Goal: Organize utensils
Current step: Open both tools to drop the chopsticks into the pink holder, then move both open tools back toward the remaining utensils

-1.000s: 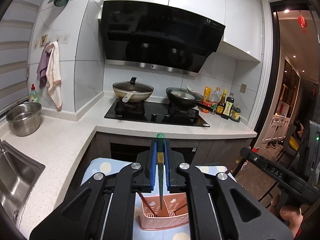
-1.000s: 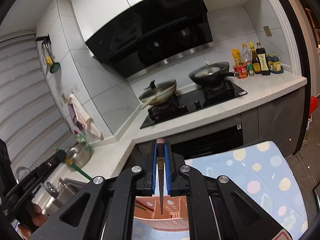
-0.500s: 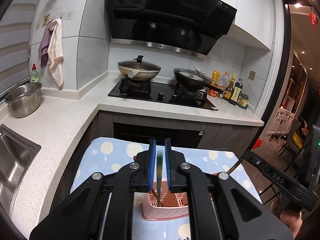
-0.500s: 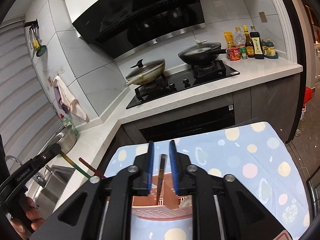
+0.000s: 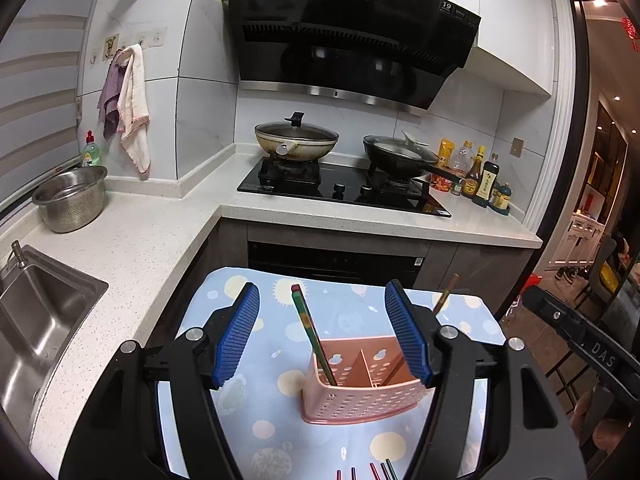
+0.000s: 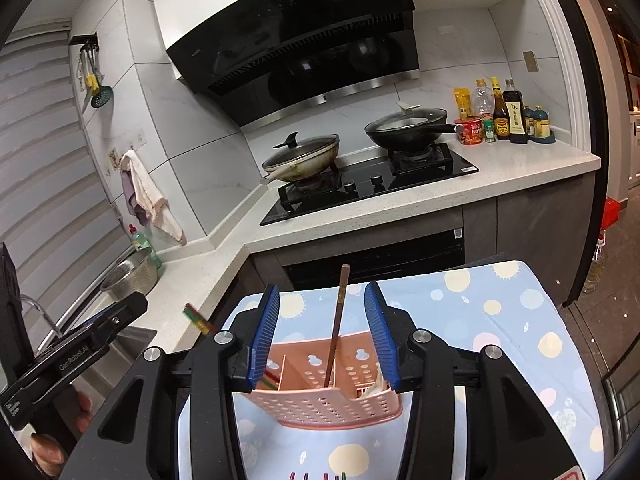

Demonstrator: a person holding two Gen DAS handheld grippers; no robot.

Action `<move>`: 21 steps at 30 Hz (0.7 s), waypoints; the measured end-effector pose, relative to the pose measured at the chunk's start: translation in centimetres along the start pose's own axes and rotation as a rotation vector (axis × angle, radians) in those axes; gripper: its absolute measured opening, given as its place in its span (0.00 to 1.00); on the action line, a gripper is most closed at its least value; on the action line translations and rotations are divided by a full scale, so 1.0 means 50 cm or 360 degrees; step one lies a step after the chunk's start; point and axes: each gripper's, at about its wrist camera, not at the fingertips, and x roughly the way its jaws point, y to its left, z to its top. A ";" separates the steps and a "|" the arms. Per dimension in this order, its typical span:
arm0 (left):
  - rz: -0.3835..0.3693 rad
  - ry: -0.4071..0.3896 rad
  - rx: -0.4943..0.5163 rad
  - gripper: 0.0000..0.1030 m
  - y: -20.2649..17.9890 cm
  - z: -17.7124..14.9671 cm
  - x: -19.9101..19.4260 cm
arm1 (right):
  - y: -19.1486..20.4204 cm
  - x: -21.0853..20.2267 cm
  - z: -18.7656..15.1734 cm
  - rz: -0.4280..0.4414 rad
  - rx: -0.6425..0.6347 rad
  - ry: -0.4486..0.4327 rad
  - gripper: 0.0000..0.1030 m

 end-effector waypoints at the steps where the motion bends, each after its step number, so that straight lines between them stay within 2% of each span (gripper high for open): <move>1: 0.0000 0.0000 0.0003 0.60 -0.001 -0.002 -0.006 | 0.003 -0.009 -0.004 -0.0001 -0.0009 -0.0001 0.44; 10: -0.0011 0.0043 0.0028 0.60 0.004 -0.057 -0.078 | 0.017 -0.090 -0.066 -0.0032 -0.0083 0.0058 0.47; 15: 0.0006 0.0113 0.0031 0.60 0.016 -0.127 -0.115 | 0.006 -0.137 -0.141 -0.0083 -0.0126 0.0151 0.47; 21: -0.0007 0.0277 0.0046 0.60 0.016 -0.240 -0.140 | -0.009 -0.178 -0.251 -0.0161 -0.0165 0.0275 0.47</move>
